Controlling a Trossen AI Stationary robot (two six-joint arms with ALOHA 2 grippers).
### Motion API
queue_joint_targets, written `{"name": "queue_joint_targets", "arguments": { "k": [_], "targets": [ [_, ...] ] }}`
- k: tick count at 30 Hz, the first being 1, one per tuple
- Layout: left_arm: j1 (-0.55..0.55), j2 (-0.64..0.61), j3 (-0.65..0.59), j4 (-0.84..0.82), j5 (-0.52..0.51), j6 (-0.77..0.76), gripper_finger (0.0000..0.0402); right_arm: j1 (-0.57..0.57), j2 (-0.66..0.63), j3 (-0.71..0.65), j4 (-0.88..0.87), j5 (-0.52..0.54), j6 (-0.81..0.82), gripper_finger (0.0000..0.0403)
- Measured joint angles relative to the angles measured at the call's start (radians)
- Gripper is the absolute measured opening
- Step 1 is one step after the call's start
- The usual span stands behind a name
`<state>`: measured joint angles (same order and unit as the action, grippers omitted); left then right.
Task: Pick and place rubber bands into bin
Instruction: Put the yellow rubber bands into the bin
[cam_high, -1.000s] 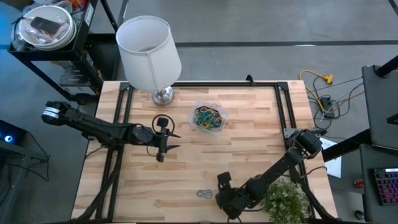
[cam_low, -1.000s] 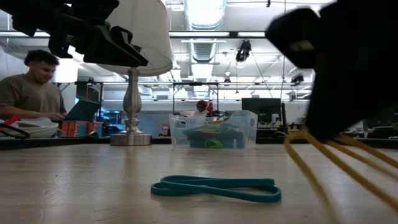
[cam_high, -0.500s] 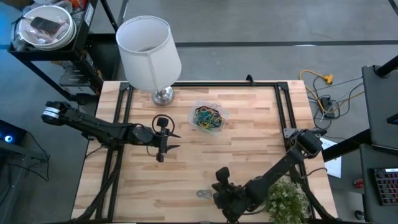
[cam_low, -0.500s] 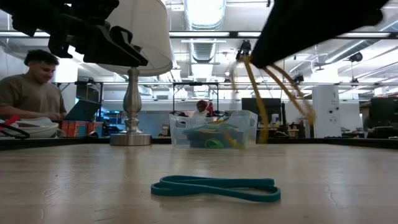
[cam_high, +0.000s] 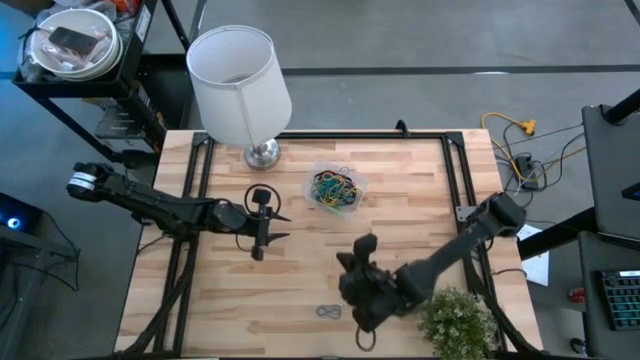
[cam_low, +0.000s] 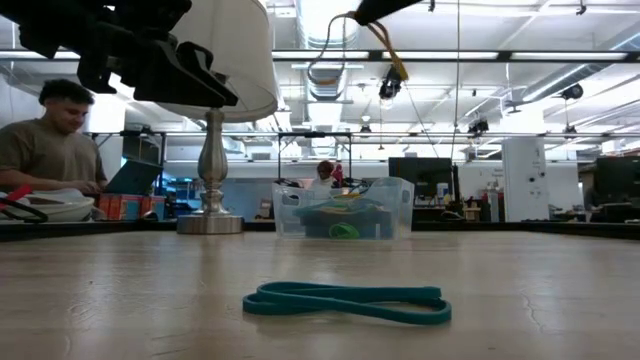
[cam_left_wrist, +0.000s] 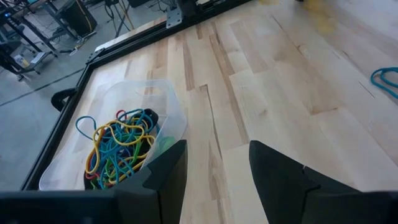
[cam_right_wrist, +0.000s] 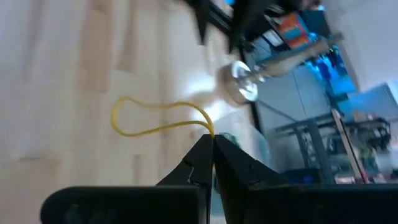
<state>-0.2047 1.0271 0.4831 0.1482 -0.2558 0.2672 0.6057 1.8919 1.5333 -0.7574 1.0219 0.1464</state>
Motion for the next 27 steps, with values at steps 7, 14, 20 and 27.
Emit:
{"name": "queue_joint_targets", "arguments": {
  "k": [7, 14, 20, 27],
  "targets": [
    [0.0, 0.0, 0.0, 0.0, 0.0, 0.0, 0.0157, -0.136, -0.057, 0.0, -0.002, 0.002, -0.044, 0.0008],
    [0.0, 0.0, 0.0, 0.0, 0.0, 0.0, 0.0157, -0.293, -0.074, 0.0, -0.014, -0.042, -0.057, 0.0009],
    [0.0, 0.0, 0.0, 0.0, 0.0, 0.0, 0.0157, -0.422, -0.074, -0.005, -0.024, -0.18, -0.079, 0.0009],
    [0.0, 0.0, 0.0, -0.003, 0.008, 0.0, 0.0157, -0.561, -0.074, -0.014, -0.024, -0.298, -0.107, 0.0009]
  ]
}}
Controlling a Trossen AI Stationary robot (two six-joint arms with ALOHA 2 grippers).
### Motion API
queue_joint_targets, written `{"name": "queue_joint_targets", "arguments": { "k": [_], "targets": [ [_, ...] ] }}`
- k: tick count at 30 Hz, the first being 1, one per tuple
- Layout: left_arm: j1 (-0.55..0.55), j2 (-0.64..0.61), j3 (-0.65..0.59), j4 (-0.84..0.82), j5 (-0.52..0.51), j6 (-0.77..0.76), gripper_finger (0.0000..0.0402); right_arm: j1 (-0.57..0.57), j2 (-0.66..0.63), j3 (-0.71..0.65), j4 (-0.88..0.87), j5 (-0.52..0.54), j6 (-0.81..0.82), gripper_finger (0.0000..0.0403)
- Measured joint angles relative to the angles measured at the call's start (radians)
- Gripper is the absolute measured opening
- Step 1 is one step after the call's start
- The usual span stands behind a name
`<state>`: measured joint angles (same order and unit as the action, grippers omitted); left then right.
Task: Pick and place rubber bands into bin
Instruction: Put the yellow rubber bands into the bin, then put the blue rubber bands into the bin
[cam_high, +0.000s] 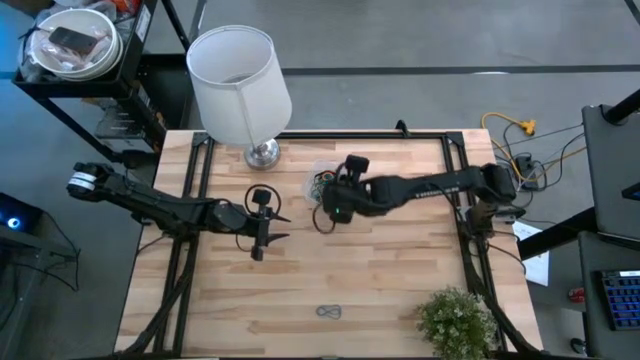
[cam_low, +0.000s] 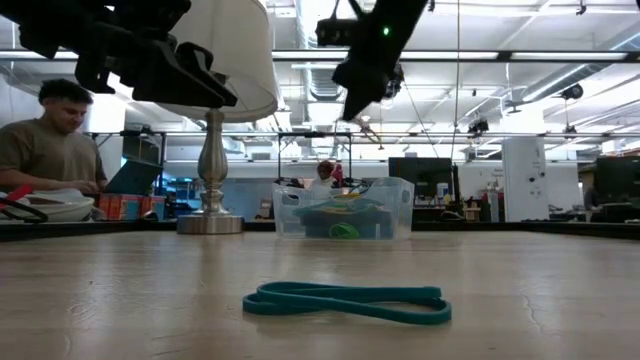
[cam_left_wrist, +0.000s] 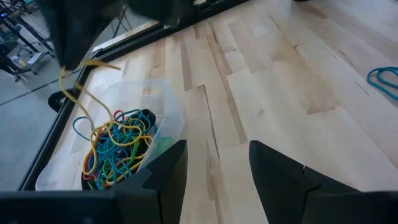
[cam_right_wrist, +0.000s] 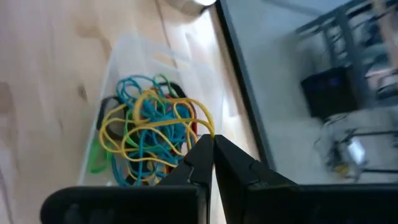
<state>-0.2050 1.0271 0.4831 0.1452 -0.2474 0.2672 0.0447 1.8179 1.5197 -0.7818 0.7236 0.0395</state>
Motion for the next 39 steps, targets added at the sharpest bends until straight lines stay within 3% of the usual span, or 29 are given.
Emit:
{"name": "queue_joint_targets", "arguments": {
  "k": [18, 29, 34, 39],
  "targets": [
    [0.0, 0.0, 0.0, -0.006, 0.005, 0.0, 0.0157, -0.249, 0.002, -0.086, 0.14, -0.352, -0.022, 0.0008],
    [0.0, 0.0, 0.0, -0.005, 0.006, 0.0, 0.0157, -0.277, 0.018, -0.154, 0.186, -0.369, 0.005, 0.0011],
    [0.0, 0.0, 0.0, -0.005, 0.007, 0.0, 0.0157, -0.278, 0.018, -0.179, 0.233, -0.446, -0.013, 0.0044],
    [0.0, 0.0, 0.0, -0.006, 0.008, 0.0, 0.0157, -0.279, 0.017, -0.183, 0.24, -0.456, 0.003, 0.0096]
  ]
}}
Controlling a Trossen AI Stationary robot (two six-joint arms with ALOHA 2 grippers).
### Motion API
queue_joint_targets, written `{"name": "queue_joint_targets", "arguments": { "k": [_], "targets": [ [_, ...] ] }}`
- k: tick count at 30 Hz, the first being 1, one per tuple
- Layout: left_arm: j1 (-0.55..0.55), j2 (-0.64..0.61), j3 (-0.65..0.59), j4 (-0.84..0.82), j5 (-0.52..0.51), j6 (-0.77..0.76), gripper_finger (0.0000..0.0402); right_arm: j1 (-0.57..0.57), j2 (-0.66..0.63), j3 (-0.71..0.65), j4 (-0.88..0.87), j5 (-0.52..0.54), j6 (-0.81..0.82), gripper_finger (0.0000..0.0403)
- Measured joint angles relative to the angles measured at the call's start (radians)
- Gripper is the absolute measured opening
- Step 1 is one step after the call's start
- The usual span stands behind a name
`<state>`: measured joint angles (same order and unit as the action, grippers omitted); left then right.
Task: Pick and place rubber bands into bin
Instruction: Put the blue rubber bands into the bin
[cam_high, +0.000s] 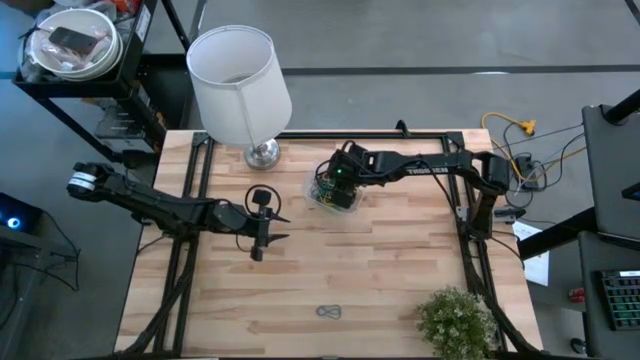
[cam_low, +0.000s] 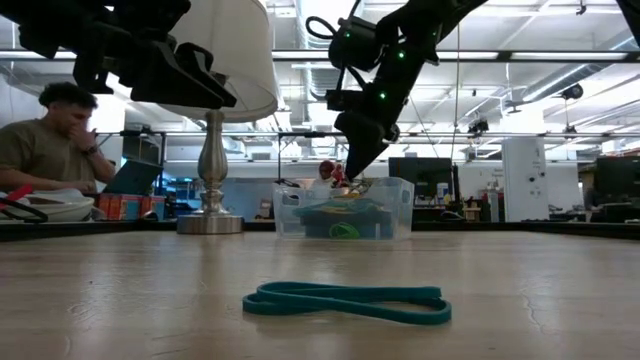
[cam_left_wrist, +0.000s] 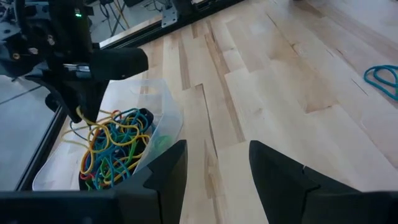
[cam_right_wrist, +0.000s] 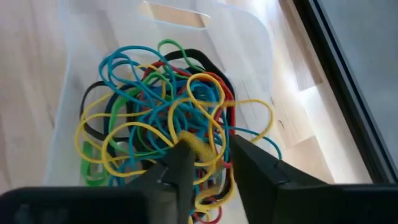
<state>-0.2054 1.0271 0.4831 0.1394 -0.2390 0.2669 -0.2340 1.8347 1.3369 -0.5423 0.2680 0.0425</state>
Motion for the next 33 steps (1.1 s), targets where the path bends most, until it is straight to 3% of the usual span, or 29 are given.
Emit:
{"name": "queue_joint_targets", "arguments": {
  "k": [8, 17, 22, 29, 33],
  "targets": [
    [-0.001, 0.006, -0.001, -0.024, 0.018, -0.022, 0.0157, 0.023, -0.048, -0.001, -0.015, -0.011, -0.005, 0.0139],
    [-0.001, 0.063, -0.001, -0.017, 0.089, -0.025, 0.0157, 0.124, -0.152, -0.016, -0.071, -0.003, 0.014, 0.0137],
    [-0.004, 0.089, 0.001, -0.017, 0.111, -0.025, 0.0157, 0.195, -0.214, -0.029, -0.097, 0.068, 0.029, 0.0132],
    [-0.014, 0.163, 0.003, 0.108, 0.375, 0.008, 0.0157, 0.352, -0.245, -0.042, -0.115, 0.068, 0.029, 0.0131],
    [-0.036, 0.267, 0.004, 0.26, 0.445, 0.059, 0.0157, 0.461, -0.229, -0.052, -0.111, 0.066, 0.042, 0.0127]
  ]
}}
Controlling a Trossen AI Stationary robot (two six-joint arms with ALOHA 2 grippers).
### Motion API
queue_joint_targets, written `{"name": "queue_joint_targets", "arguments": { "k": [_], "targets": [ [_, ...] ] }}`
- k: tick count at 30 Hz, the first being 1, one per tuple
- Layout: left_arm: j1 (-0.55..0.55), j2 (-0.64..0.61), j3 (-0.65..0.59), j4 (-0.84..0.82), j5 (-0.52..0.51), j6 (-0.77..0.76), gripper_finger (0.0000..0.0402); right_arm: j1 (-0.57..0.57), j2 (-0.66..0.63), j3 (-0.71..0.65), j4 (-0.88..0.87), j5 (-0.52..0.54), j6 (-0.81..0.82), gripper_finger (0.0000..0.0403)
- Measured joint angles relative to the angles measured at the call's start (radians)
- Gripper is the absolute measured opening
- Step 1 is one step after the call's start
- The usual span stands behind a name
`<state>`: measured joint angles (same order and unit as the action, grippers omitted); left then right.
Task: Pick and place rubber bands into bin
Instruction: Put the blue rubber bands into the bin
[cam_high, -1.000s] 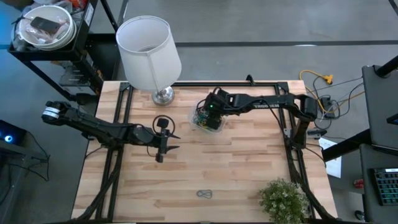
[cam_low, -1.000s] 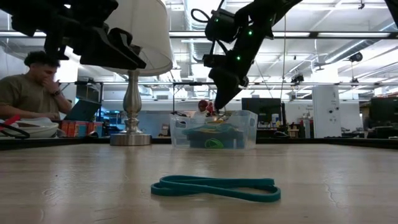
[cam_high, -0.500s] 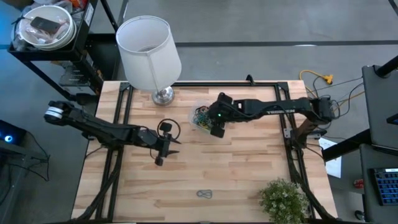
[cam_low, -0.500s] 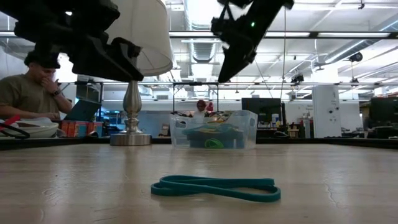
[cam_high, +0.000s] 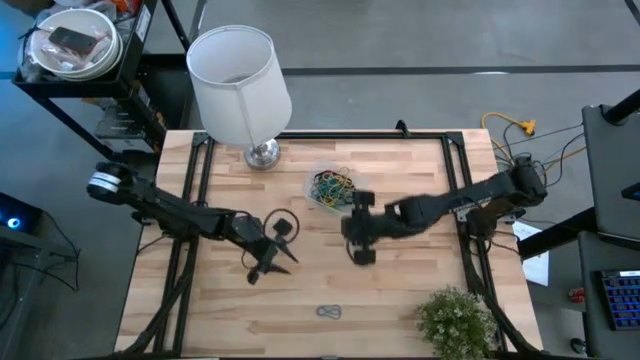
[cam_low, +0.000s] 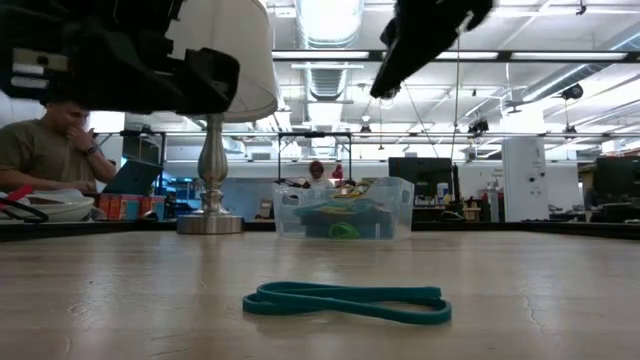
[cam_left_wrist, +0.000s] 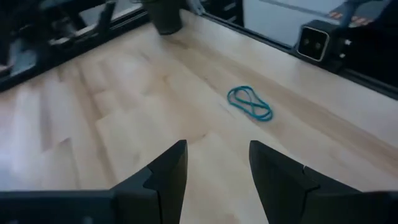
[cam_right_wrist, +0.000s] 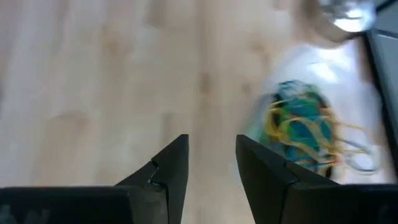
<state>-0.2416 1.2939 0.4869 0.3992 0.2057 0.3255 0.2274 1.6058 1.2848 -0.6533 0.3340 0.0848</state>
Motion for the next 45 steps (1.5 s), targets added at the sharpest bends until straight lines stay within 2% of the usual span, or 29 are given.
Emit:
{"name": "queue_joint_targets", "arguments": {
  "k": [8, 13, 17, 24, 38, 45],
  "targets": [
    [-0.038, 0.267, 0.023, 0.29, 0.035, 0.022, 0.0157, 0.204, 0.015, -0.079, 0.07, 0.013, 0.124, 0.0124],
    [-0.069, 0.43, 0.058, 0.448, 0.038, 0.02, 0.0157, 0.306, 0.013, -0.145, 0.137, 0.11, 0.152, 0.0117],
    [-0.091, 0.521, 0.103, 0.509, 0.044, -0.008, 0.0157, 0.359, 0.013, -0.186, 0.177, 0.186, 0.148, 0.0107],
    [-0.137, 0.627, 0.194, 0.509, 0.103, -0.033, 0.0157, 0.373, -0.011, -0.193, 0.178, 0.213, 0.192, 0.0091],
    [-0.166, 0.778, 0.338, 0.502, 0.103, -0.081, 0.0157, 0.384, -0.011, -0.169, 0.184, 0.211, 0.204, 0.008],
    [-0.166, 0.785, 0.377, 0.405, 0.071, -0.089, 0.0157, 0.384, -0.011, -0.172, 0.186, 0.208, 0.204, 0.0079]
  ]
}}
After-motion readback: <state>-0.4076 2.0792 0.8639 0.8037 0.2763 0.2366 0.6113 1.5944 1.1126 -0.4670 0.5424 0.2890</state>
